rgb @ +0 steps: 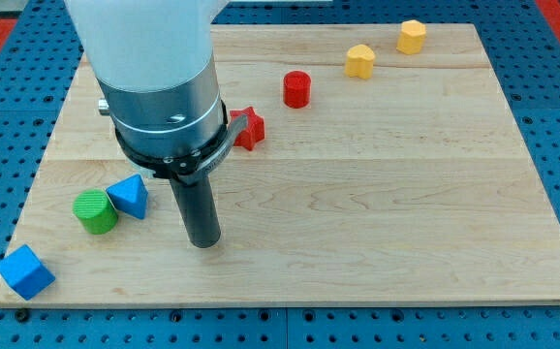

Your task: Move your arm closer to the red star

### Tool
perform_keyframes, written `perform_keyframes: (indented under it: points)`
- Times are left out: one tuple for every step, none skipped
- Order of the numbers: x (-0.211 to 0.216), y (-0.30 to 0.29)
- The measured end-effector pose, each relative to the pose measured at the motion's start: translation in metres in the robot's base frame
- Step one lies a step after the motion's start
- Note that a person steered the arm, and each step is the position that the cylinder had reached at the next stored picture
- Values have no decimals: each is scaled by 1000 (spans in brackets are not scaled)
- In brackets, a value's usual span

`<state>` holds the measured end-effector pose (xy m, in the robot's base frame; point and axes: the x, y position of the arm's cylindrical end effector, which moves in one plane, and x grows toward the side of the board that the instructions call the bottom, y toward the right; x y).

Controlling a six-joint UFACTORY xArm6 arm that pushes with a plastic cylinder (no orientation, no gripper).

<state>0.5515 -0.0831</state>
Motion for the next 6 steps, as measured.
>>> perform_keyframes:
  points:
    - [0, 2]
    - [0, 2]
    - [0, 6]
    - [0, 6]
    - [-4, 3]
    - [-17, -4]
